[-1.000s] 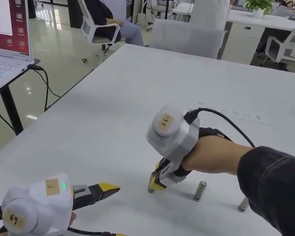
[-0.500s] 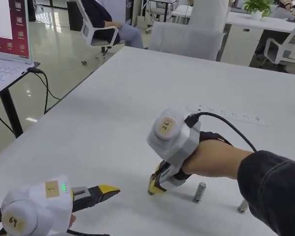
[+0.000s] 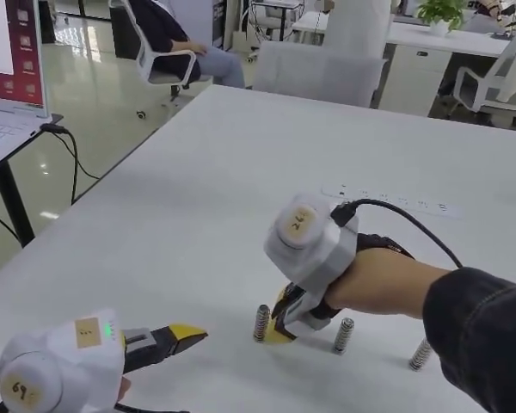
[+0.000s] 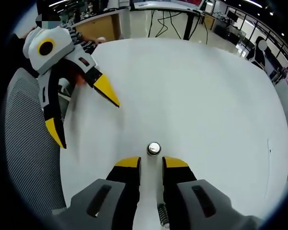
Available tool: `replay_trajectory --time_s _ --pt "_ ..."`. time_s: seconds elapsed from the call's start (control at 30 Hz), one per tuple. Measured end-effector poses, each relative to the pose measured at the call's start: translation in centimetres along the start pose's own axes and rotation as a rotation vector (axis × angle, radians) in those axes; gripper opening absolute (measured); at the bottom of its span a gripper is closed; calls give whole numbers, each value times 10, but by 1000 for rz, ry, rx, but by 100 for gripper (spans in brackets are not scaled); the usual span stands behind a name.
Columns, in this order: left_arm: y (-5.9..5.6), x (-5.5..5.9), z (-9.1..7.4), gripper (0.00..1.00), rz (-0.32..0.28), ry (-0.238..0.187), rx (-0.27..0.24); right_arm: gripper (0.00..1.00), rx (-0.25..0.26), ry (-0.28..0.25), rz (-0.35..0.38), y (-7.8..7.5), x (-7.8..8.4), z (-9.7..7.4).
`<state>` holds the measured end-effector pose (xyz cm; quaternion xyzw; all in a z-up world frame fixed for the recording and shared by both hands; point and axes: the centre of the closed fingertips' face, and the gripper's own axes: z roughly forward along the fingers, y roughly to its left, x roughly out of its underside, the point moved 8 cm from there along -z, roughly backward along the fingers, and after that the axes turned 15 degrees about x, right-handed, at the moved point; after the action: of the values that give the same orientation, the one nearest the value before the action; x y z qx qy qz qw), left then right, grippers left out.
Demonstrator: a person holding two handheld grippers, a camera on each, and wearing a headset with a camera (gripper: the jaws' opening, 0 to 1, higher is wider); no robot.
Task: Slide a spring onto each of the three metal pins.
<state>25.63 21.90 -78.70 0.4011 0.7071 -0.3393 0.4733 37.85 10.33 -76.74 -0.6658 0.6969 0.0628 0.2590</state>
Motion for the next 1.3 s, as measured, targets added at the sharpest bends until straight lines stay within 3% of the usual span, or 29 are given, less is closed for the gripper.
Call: replay_trajectory --time_s 1.3 --pt "-3 -5 8 64 2 6 14 20 39 -53 123 34 53 -40"
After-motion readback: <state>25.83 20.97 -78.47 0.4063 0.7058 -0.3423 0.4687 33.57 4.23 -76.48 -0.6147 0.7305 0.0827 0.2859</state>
